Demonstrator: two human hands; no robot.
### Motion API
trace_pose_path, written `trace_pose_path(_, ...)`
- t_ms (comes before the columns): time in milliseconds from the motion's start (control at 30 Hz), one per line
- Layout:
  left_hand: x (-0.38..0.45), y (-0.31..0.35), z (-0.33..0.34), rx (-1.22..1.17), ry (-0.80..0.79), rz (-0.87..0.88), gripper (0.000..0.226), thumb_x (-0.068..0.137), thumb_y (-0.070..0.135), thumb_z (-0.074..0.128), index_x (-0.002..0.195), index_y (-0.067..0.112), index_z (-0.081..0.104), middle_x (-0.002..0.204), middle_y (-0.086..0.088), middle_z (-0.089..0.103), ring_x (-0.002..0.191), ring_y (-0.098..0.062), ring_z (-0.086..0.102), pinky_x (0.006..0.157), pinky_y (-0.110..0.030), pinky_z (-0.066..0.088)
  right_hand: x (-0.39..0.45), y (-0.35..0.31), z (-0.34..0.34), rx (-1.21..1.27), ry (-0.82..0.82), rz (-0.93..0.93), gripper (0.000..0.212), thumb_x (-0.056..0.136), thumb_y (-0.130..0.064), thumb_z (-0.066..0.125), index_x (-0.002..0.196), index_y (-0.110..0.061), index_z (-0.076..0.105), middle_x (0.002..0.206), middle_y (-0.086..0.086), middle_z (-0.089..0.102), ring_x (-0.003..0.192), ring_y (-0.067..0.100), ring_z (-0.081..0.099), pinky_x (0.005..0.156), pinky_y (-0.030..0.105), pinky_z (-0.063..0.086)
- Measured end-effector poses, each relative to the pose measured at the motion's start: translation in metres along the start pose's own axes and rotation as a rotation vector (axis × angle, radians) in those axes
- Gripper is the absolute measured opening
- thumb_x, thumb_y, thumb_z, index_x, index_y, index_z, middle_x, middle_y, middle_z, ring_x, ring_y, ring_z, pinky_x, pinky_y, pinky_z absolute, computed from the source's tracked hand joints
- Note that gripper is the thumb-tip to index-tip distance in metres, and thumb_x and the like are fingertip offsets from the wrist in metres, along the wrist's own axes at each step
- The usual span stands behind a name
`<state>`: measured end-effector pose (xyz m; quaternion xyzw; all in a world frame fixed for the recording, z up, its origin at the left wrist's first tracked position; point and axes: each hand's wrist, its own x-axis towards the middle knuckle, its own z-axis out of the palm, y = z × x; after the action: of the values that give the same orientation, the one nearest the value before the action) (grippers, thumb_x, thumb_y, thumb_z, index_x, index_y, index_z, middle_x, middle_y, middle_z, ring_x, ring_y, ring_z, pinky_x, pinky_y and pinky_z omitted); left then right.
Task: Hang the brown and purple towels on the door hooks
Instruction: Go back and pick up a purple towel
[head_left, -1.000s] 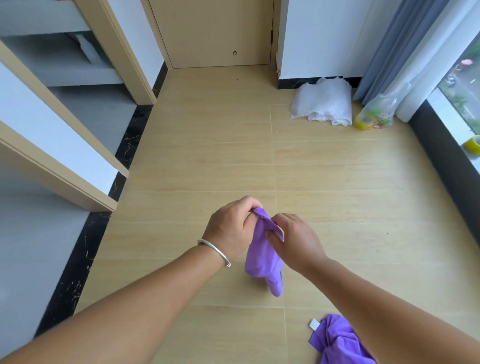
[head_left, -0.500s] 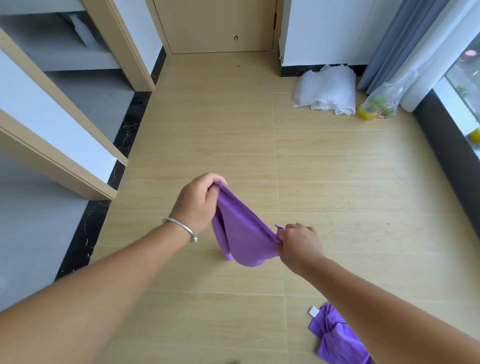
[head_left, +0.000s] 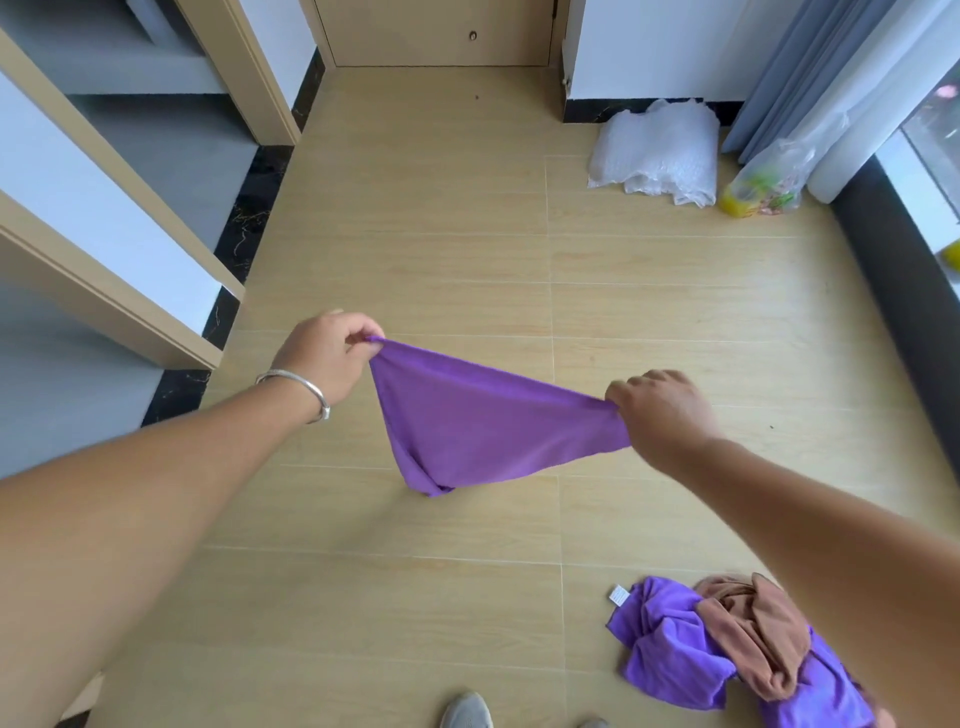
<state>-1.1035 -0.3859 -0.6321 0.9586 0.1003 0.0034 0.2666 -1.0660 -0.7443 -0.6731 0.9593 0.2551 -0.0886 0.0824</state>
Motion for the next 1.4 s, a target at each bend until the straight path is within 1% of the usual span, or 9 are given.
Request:
trace_pose_path(333, 0.062, 0.012, -0.023, -0.041, 0.143, -0.035, 0.012, 0.087, 0.019, 0.065, 0.094, 0.021, 0.074, 0.091, -0.001, 0.063, 0.083, -0.019, 0.058, 0.076, -0.024, 0.041, 0.056, 0.044, -0.069, -0.1, 0.222, 0.044, 0.023, 0.083, -0.003, 0.05, 0.094, -0.016, 0.065, 0.087, 0.004, 0.063, 0.092, 0.029, 0.056, 0.087, 0.034, 0.038)
trace_pose_path(567, 0.053, 0.033, -0.054, -0.106, 0.201, -0.036, 0.012, 0.087, 0.022, 0.066, 0.094, 0.02, 0.075, 0.093, 0.0, 0.067, 0.085, -0.018, 0.061, 0.079, -0.028, 0.047, 0.045, 0.055, -0.101, -0.048, 0.322, 0.094, 0.017, 0.091, -0.006, 0.051, 0.102, -0.012, 0.062, 0.093, 0.009, 0.06, 0.09, 0.032, 0.055, 0.08, 0.035, 0.038)
trace_pose_path(667, 0.029, 0.031, -0.056, -0.14, 0.195, -0.019, 0.009, 0.088, 0.021, 0.065, 0.09, 0.025, 0.073, 0.089, 0.007, 0.062, 0.077, -0.009, 0.058, 0.071, -0.025, 0.042, 0.023, 0.049, -0.104, 0.027, 0.332, 0.084, 0.016, 0.094, -0.008, 0.049, 0.104, -0.012, 0.06, 0.094, 0.009, 0.059, 0.089, 0.031, 0.055, 0.078, 0.034, 0.037)
trace_pose_path(833, -0.043, 0.004, -0.023, -0.086, 0.148, 0.03, 0.013, 0.087, 0.013, 0.065, 0.085, 0.025, 0.068, 0.082, 0.015, 0.054, 0.066, 0.004, 0.047, 0.06, -0.021, 0.032, -0.04, 0.021, -0.064, 0.13, 0.216, 0.025, 0.022, 0.1, -0.021, 0.043, 0.101, -0.013, 0.063, 0.093, 0.008, 0.061, 0.089, 0.03, 0.057, 0.079, 0.034, 0.037)
trace_pose_path(1000, -0.139, -0.034, 0.028, 0.021, -0.07, 0.022, 0.012, 0.085, 0.003, 0.067, 0.087, 0.014, 0.071, 0.092, -0.002, 0.064, 0.089, -0.029, 0.057, 0.077, -0.039, 0.047, -0.112, -0.027, 0.008, 0.175, -0.041, 0.021, 0.03, 0.087, -0.002, 0.041, 0.109, -0.014, 0.057, 0.103, 0.005, 0.054, 0.092, 0.028, 0.054, 0.081, 0.031, 0.034)
trace_pose_path(1100, -0.196, -0.055, 0.067, 0.079, -0.215, -0.041, 0.012, 0.084, 0.003, 0.068, 0.088, 0.013, 0.072, 0.094, -0.002, 0.065, 0.091, -0.031, 0.058, 0.077, -0.038, 0.047, -0.15, -0.051, 0.061, 0.225, -0.15, -0.007, 0.037, 0.081, 0.001, 0.04, 0.112, -0.014, 0.054, 0.11, 0.006, 0.051, 0.095, 0.028, 0.054, 0.084, 0.032, 0.036)
trace_pose_path(1200, -0.246, -0.078, 0.113, 0.112, -0.312, -0.121, 0.013, 0.083, 0.005, 0.069, 0.088, 0.016, 0.074, 0.095, -0.002, 0.065, 0.091, -0.03, 0.057, 0.076, -0.035, 0.046, -0.186, -0.072, 0.117, 0.264, -0.267, -0.036, 0.032, 0.083, -0.003, 0.043, 0.111, -0.016, 0.052, 0.111, 0.005, 0.048, 0.096, 0.027, 0.055, 0.077, 0.034, 0.034)
trace_pose_path(1300, -0.288, -0.102, 0.161, 0.153, -0.383, -0.231, 0.012, 0.084, 0.01, 0.069, 0.09, 0.019, 0.075, 0.097, 0.0, 0.064, 0.095, -0.026, 0.056, 0.077, -0.035, 0.047, -0.218, -0.09, 0.173, 0.274, -0.351, -0.059, 0.032, 0.084, -0.003, 0.041, 0.11, -0.018, 0.053, 0.107, 0.005, 0.051, 0.097, 0.028, 0.056, 0.075, 0.035, 0.033)
trace_pose_path(1400, -0.327, -0.126, 0.209, 0.188, -0.445, -0.312, 0.011, 0.086, 0.016, 0.067, 0.093, 0.021, 0.074, 0.099, 0.003, 0.062, 0.1, -0.022, 0.055, 0.078, -0.034, 0.047, -0.245, -0.11, 0.218, 0.276, -0.383, -0.083, 0.026, 0.074, -0.005, 0.059, 0.095, -0.019, 0.062, 0.086, 0.003, 0.063, 0.081, 0.025, 0.063, 0.074, 0.033, 0.044)
